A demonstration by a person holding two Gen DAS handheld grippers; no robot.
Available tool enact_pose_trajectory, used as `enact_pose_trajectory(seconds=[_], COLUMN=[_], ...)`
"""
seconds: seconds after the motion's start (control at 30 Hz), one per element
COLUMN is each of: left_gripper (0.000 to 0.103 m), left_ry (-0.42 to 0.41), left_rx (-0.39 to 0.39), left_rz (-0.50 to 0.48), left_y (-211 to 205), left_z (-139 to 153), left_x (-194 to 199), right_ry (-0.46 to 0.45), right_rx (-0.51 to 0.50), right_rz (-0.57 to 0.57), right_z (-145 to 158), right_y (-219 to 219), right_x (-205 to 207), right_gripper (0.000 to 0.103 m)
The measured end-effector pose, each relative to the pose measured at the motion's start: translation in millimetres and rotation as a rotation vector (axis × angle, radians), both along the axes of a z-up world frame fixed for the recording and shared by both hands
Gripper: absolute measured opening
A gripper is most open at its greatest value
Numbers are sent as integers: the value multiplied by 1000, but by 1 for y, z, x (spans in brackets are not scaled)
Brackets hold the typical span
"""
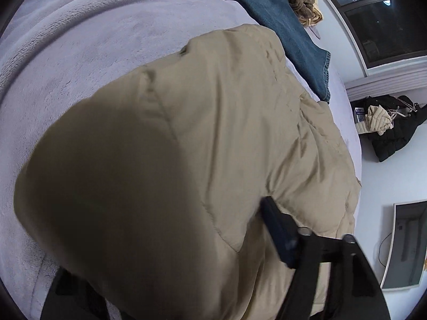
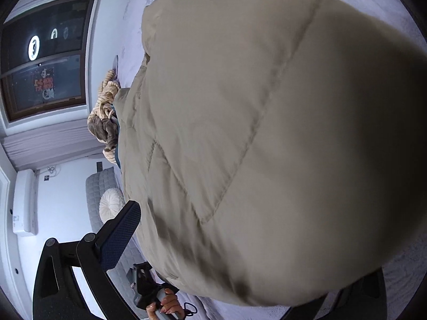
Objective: Fold large clothes
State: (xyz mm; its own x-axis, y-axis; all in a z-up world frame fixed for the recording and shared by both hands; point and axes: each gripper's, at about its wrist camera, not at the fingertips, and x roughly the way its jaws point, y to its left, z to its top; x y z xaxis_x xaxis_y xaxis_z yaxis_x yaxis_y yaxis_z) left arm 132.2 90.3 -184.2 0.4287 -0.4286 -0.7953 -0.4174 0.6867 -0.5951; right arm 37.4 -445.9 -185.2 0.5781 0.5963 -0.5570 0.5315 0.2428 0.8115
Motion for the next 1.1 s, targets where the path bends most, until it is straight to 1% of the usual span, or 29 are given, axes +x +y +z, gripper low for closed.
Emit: enact_pose_trajectory(seconds=[0.03,0.07,0.1,0.13,0.2,0.23,0.3,0.4,0.6,0.7,0.77,0.87,1.0,1.1], left_gripper=[33,25,22,19,17,17,16,16,16,16,16,16,16,16], left_ry=[-17,-32,-50,-68,-92,-107,-132,-154,-140,-114,-95,-70,-21,9], left_rx=[-9,5,40,77,137,168,206,236,250,255,244,229,189,180], left_rz=[-10,-22,-40,-61,-93,-107,-122,-129,-135,-147,-151,-182,-224,-264], left_y=[0,-2,-5,-9,-17,-20,-24,-29,-29,-19,-15,-9,1,6], left_z=[2,8,15,23,39,47,63,81,96,98,97,94,85,74], left_x=[1,2,3,3,2,0,-8,-21,-69,-115,-146,-189,-238,-266], right_ry=[2,5,10,24,33,27,16,2,5,27,40,60,81,98], right_rx=[17,34,45,54,82,83,53,35,16,14,19,26,20,7], right_rz=[-13,-28,-37,-42,-37,-37,-10,28,134,162,172,175,167,164], right_z=[-1,-2,-3,-4,-7,-5,4,19,35,39,41,43,48,52], right_y=[0,-1,-1,-2,-3,-3,-1,-1,1,4,7,12,16,20], right_x=[0,-1,-2,-4,-6,-8,-9,-13,-40,-65,-85,-118,-163,-197], right_gripper=[103,101,89,59,38,30,25,23,23,23,23,23,23,23])
